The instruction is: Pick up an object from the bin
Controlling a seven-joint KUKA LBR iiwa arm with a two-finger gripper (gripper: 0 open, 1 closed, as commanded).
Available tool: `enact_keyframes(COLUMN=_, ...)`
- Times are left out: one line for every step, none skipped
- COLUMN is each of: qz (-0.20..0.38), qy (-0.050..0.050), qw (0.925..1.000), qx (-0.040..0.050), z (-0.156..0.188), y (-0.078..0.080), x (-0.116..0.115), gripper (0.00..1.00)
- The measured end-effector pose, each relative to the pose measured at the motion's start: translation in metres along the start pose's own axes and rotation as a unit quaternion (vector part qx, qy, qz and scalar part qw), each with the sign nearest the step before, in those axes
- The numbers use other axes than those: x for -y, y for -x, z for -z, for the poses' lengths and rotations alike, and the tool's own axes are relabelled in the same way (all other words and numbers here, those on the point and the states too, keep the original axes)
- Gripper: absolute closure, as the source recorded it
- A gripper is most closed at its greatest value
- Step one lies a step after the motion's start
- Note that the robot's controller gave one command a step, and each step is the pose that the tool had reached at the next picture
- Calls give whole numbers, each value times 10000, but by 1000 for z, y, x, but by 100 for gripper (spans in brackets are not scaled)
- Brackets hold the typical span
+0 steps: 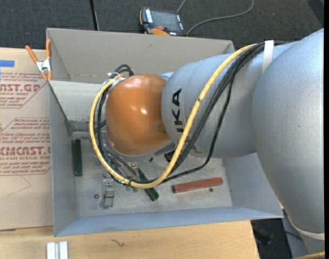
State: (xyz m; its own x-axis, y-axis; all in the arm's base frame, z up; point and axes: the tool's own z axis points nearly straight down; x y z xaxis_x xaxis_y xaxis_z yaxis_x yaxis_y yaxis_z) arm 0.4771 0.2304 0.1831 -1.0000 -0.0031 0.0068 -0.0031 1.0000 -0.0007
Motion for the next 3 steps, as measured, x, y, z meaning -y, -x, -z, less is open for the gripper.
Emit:
enact_keyframes(qz=3833, qy=-8, qw=9236, qx=17, z=-115, y=51, x=107, gripper=0)
enact_keyframes(qz=3416, qy=0, qw=9398, qx=47, z=-82, y=44, x=115, gripper=0)
enact_keyframes(qz=2874, qy=2, qw=9578, qx=41, z=-78, y=49, x=133, gripper=0)
